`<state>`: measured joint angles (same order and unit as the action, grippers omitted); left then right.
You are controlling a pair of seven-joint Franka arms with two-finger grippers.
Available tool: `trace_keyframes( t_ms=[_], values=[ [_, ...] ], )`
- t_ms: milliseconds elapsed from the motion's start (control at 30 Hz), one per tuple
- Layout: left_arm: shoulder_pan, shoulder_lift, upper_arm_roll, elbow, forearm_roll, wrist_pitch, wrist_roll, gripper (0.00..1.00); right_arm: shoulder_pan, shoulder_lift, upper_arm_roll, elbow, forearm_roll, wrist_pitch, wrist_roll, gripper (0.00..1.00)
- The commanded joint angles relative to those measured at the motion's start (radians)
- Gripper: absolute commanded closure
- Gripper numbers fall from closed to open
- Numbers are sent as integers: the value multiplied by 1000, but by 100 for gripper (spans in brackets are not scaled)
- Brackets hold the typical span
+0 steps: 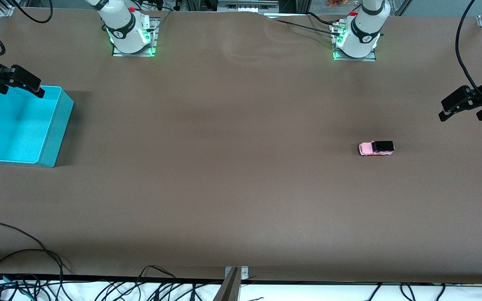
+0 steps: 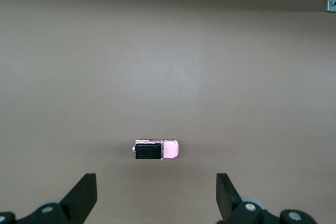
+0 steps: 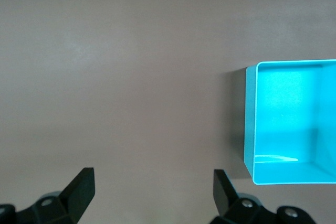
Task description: Wind and store pink jeep toy
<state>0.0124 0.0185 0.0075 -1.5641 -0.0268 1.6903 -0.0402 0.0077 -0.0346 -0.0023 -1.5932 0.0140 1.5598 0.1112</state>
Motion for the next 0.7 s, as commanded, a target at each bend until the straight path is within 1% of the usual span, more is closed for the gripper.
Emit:
trace_keyframes(
  t_ms=[0,367,533,600,667],
  values=[
    [6,18,0,33,-27,-23,28,0,-2,-4,4,7,-16,-15,-2,0],
    [6,18,0,38,-35,-23,29,0,-3,-2,1,13,-5,-14,-4,0],
    [6,17,-1,38,-35,-23,28,0,-9,10,-11,12,38,-14,-2,0],
    [8,17,-1,36,-38,-24,29,0,-9,12,-24,13,43,-14,-2,0],
    [9,17,0,35,-41,-34,31,0,-9,9,-22,13,41,-14,-1,0]
  ],
)
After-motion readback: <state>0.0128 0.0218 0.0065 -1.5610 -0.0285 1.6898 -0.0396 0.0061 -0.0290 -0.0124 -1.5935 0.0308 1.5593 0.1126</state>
